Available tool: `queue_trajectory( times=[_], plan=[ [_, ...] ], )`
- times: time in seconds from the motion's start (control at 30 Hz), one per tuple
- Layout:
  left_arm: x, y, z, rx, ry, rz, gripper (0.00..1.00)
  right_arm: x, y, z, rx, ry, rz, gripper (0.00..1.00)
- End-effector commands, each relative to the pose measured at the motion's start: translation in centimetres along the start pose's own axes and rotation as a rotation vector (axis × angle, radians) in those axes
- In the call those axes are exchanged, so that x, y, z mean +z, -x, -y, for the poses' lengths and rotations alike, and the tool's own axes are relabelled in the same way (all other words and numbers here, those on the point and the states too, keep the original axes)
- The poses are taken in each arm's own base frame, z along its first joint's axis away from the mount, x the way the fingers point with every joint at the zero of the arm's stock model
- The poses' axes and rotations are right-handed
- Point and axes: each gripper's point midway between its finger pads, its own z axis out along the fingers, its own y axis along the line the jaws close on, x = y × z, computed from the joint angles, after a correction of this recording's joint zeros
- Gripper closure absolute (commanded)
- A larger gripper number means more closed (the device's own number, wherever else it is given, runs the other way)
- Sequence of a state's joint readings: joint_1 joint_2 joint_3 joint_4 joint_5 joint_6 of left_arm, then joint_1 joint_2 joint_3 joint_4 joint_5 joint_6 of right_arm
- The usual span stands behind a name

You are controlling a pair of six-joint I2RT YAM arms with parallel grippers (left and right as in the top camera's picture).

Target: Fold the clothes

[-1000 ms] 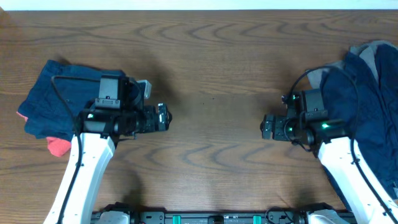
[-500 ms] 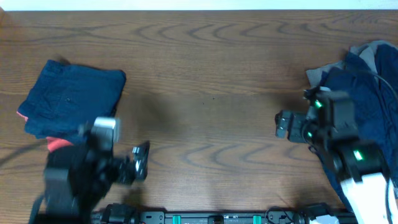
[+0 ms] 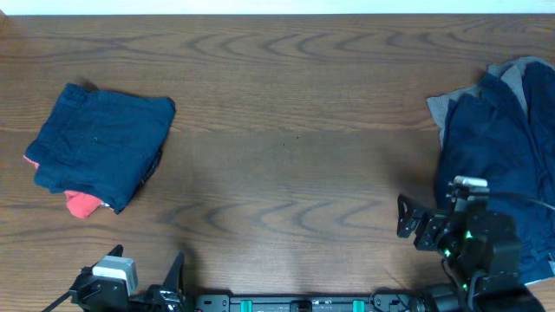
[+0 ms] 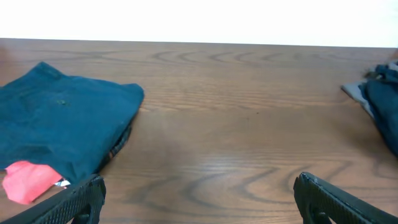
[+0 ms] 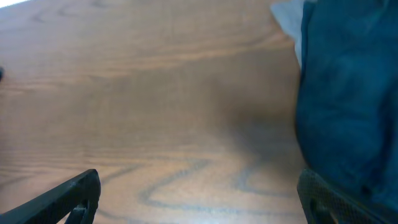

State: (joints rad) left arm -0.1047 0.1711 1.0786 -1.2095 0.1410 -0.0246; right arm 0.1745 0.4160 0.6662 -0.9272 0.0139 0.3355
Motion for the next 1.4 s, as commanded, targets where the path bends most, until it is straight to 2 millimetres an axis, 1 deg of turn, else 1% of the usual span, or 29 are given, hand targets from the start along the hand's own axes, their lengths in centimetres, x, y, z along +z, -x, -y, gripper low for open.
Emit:
queue_trajectory(
  times=[0.0,0.13,0.27,0.33,0.53,0.77,0.87,0.93,1.0,1.07,1.23,1.37],
  plan=[
    [-0.2,-0.1,-0.5,0.012,0.029,-0.005,0.02,0.3,-0.3,0.4,0.033,-0.015,0.002,0.01],
    [-0.2,-0.4,-0.5,0.011,0.030,-0.014,0.02,0.3,-0.3,0.3,0.043,-0.012,0.002,0.01],
    [-0.2,-0.7,-0.5,0.010,0.031,-0.028,0.02,0.3,-0.5,-0.2,0.117,0.018,-0.010,0.01],
    [-0.2,-1.0,-0.5,0.009,0.032,-0.038,0.02,0.3,-0.6,-0.3,0.127,0.027,-0.015,0.01],
    [-0.3,-2.6,-0.7,0.004,0.038,-0.103,0.02,0.3,-0.6,-0.3,0.126,0.027,-0.015,0.01],
    [-0.3,-2.5,-0.7,0.004,0.037,-0.101,0.03,0.3,-0.7,-0.3,0.126,0.025,-0.019,0.01],
    [-0.3,-2.5,-0.7,0.004,0.037,-0.101,0.02,0.2,-1.8,0.1,0.125,0.003,-0.063,0.01],
    [-0.3,-2.5,-0.7,0.004,0.037,-0.101,0.02,0.2,-1.8,0.5,0.125,-0.014,-0.062,0.01],
    [-0.3,-2.5,-0.7,0.004,0.037,-0.101,0.02,0.3,-1.4,0.4,0.125,-0.009,-0.044,0.01],
    [-0.3,-2.5,-0.7,0.004,0.037,-0.101,0.02,0.3,-0.4,0.0,0.112,0.007,-0.006,0.01],
    [-0.3,-2.5,-0.7,0.004,0.037,-0.101,0.02,0.1,2.5,-1.8,-0.021,0.090,0.110,0.01],
    [-0.3,-2.5,-0.7,0.004,0.037,-0.101,0.02,-0.1,3.8,-2.2,-0.067,0.103,0.168,0.01]
  ],
)
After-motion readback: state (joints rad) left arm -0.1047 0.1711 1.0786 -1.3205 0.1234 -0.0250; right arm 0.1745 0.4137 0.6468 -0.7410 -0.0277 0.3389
